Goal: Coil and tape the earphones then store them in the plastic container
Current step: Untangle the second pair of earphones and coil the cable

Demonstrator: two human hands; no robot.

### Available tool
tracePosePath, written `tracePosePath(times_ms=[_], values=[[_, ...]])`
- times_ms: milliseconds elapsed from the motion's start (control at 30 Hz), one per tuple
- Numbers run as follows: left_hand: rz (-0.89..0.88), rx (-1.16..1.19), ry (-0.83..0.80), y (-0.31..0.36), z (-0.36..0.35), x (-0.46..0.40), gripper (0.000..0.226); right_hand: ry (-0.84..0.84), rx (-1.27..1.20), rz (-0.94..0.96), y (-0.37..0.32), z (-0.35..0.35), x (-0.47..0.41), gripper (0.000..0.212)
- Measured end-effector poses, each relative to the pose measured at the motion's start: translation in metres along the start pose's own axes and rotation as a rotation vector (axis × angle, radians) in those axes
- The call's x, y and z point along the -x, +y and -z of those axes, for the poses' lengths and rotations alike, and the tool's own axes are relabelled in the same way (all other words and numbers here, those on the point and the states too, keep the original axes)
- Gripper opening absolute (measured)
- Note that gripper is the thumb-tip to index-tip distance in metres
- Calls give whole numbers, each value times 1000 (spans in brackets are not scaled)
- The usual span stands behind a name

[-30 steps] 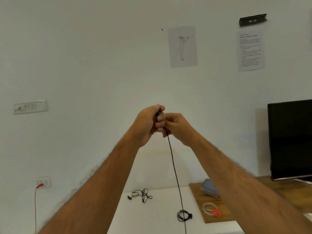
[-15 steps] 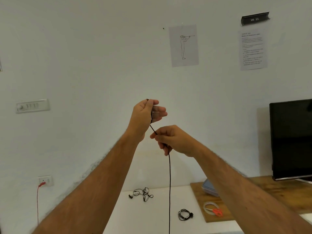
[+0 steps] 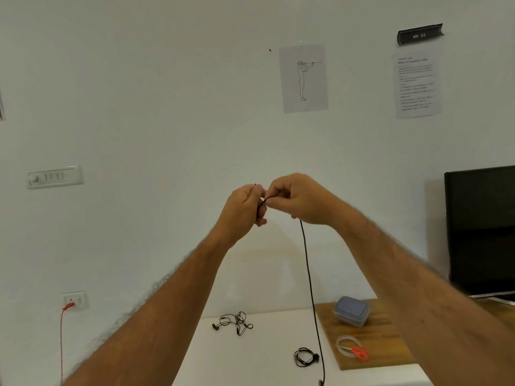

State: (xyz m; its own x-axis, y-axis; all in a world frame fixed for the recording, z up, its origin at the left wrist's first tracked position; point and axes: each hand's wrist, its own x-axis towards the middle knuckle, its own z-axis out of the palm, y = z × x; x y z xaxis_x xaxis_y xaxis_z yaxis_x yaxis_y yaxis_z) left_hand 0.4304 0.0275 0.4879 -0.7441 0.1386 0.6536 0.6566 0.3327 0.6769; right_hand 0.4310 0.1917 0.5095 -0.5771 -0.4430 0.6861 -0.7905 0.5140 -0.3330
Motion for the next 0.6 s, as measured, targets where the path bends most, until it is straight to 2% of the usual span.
tracePosePath(times_ms=[133, 333, 600], values=[[36, -1, -62, 2, -3, 6, 39, 30, 87, 55, 1, 12, -7, 6], [143, 201, -171, 11, -7, 16, 45, 139, 127, 133, 2, 20, -11, 6], [209, 369, -204, 15, -9, 20, 47, 238, -112, 47, 23, 11, -10, 5]])
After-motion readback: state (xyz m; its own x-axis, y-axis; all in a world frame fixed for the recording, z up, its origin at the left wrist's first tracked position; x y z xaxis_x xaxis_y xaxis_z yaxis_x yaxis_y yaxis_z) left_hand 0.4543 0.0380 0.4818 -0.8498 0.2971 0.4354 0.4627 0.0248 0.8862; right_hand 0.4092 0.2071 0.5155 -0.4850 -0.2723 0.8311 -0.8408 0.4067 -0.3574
